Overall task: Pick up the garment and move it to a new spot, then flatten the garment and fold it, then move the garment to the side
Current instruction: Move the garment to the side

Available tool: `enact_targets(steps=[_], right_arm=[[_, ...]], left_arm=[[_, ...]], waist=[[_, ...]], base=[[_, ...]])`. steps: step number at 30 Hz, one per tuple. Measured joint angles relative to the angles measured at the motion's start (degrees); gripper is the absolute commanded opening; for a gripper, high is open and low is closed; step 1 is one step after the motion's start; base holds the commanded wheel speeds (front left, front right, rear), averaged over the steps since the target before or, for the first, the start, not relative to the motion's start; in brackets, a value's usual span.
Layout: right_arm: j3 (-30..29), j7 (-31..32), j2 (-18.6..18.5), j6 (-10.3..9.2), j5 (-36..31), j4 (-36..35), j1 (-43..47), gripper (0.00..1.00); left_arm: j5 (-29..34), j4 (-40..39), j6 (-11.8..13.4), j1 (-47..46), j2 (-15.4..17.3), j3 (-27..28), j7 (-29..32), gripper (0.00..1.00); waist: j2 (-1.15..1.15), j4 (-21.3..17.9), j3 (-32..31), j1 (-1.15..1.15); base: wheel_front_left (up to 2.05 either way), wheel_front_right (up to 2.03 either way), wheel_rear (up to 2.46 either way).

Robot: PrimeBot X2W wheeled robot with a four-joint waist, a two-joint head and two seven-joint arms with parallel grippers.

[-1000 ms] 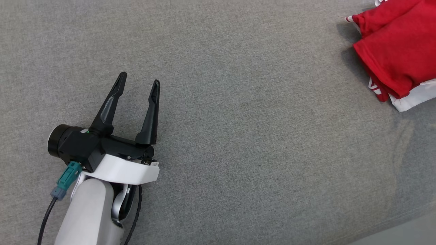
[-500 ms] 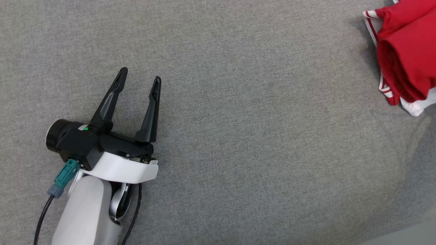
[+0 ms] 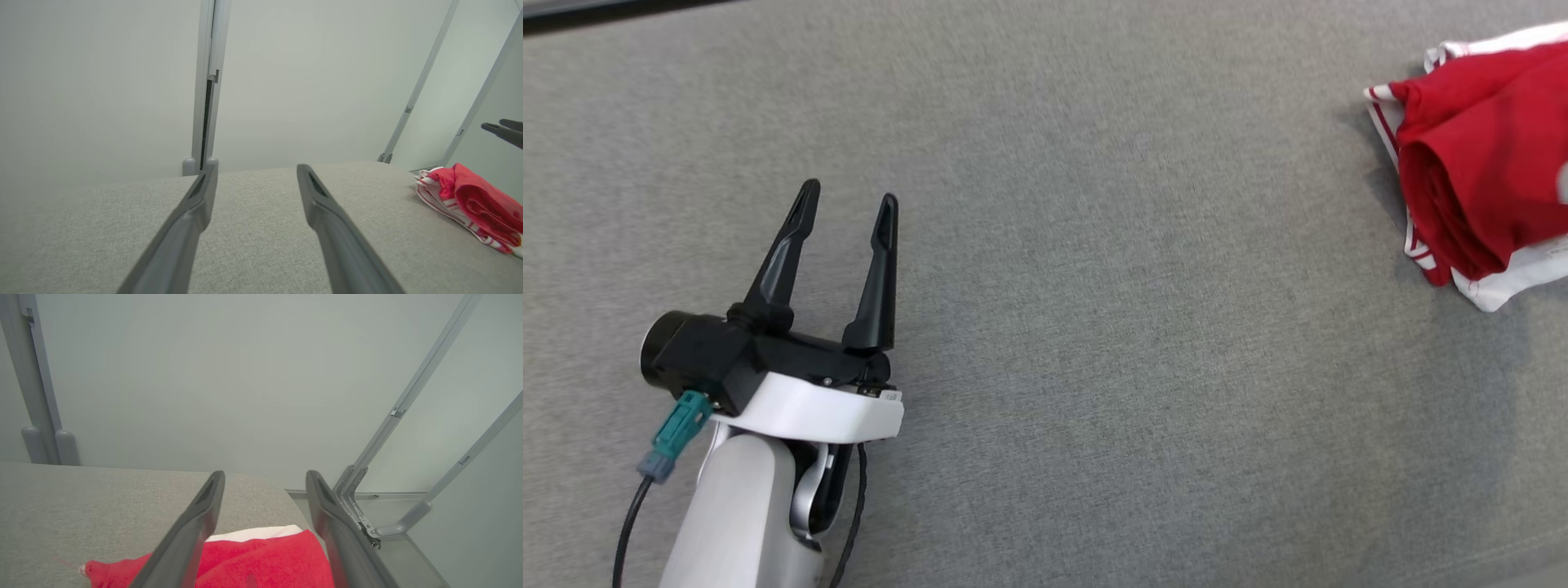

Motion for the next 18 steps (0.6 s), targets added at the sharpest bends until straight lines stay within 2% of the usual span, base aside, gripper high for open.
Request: enact_targets(steps=[3,7,10,18], right_arm=[[2.32,-0.18,3.11,0.00,3.78,-4.49,2.83,1.00],[4.82,-0.26,4.50,0.00,7.35,-13.46,8.52,1.00],[4.63,-0.26,6.24,0.00,9.84,-18.30,13.16,1.00],[7.34,-0.26,12.21,-0.04,11.96,-27.52,24.49,1.00]], left_arm=[[-0.48,-0.03,0.01,1.36,-0.38,1.15,0.00,1.00],[-0.99,0.00,0.24,3.38,-0.62,2.34,0.01,1.00],[-2.32,-0.11,1.27,5.25,-0.60,2.99,0.00,1.00],[-4.09,1.36,3.39,10.24,-0.68,2.85,0.00,1.00]], waist=[[0.00,0.97,-2.82,0.00],[0.00,2.77,-6.73,0.00],[0.00,4.41,-9.47,0.00],[0.00,9.13,-15.60,0.00]], base=[[0.00,0.00,0.00],[0.00,0.00,0.00],[0.00,0.00,0.00],[0.00,0.00,0.00]])
